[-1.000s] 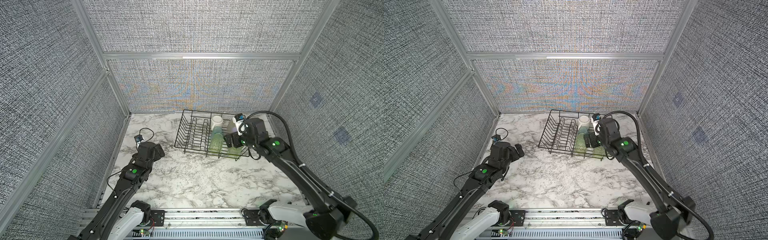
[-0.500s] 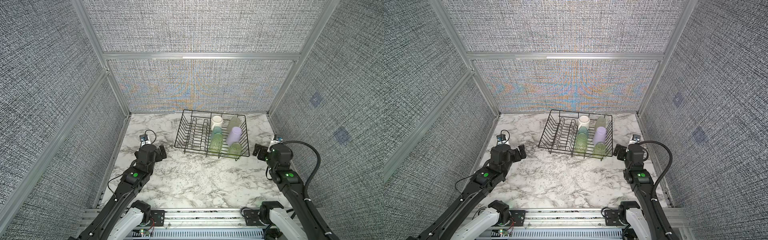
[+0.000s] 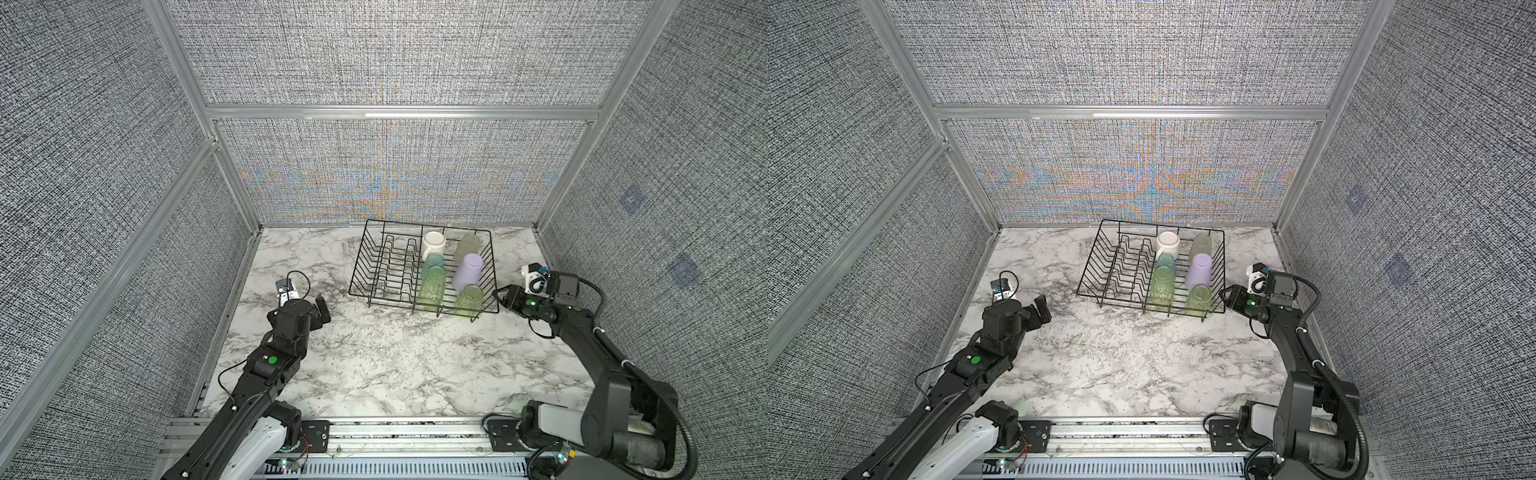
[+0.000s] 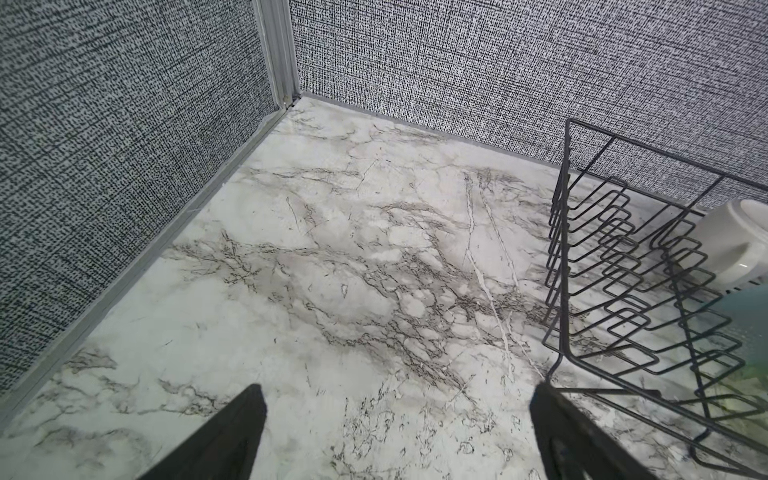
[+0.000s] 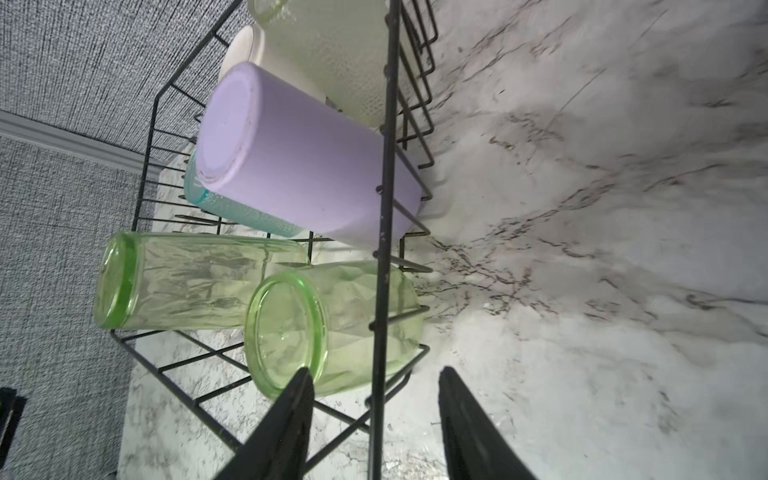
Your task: Load the cups into the dish rack
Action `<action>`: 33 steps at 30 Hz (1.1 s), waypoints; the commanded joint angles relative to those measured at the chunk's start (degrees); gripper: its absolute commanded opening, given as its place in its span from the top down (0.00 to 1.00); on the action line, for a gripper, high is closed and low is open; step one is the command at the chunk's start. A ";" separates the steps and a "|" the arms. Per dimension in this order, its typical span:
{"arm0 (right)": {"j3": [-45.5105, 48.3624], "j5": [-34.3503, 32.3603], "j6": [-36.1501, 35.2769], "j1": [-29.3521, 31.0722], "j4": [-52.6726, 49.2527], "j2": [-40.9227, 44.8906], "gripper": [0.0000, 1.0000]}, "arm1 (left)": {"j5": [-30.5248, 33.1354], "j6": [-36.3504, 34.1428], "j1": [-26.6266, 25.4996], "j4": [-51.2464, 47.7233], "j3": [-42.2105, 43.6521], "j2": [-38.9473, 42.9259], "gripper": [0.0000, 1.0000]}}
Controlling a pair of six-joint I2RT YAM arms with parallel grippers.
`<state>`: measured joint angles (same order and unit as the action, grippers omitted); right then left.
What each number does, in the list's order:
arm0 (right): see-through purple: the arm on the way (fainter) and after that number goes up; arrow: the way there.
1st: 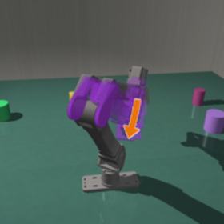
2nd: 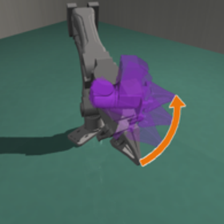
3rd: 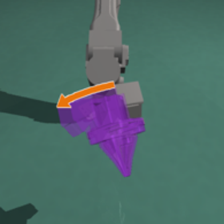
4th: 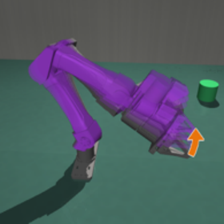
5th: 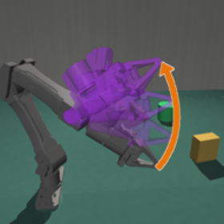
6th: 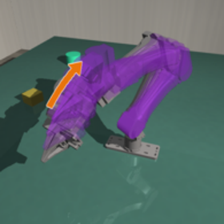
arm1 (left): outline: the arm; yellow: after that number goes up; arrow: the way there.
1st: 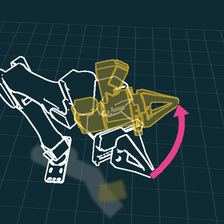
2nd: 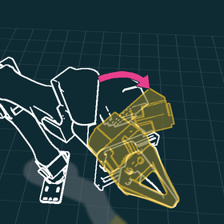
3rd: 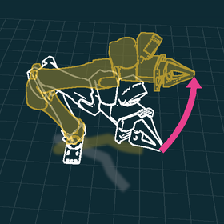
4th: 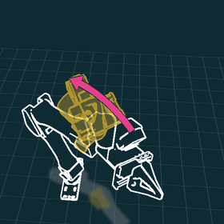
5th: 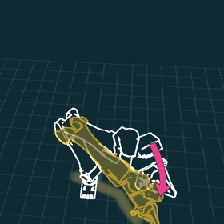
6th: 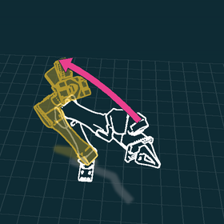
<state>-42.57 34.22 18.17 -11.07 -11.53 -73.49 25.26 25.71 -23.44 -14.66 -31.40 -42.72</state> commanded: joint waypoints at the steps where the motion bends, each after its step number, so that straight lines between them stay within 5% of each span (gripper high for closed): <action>1: -1.24 3.75 -1.26 0.56 1.86 -2.97 0.62 | -1.59 -1.89 0.06 3.41 0.97 0.61 0.00; 4: -2.01 2.36 -1.90 1.88 1.67 -5.17 0.81 | -1.56 -3.34 0.08 4.85 1.42 0.37 0.00; 18: -8.83 -1.90 -3.68 11.54 -0.34 -13.40 0.84 | 1.48 -2.71 0.06 3.88 2.66 0.85 0.00; 24: -8.99 -1.39 -5.42 12.03 -1.88 -12.30 0.80 | 2.91 -3.58 0.07 5.99 4.79 2.94 0.00; 33: -4.21 -8.47 -7.63 10.34 -5.92 -1.92 0.58 | 4.30 -7.30 0.06 10.71 5.61 1.32 0.00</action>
<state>-48.23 28.64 11.20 -0.08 -16.34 -78.08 28.14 20.84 -23.42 -7.57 -25.50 -40.40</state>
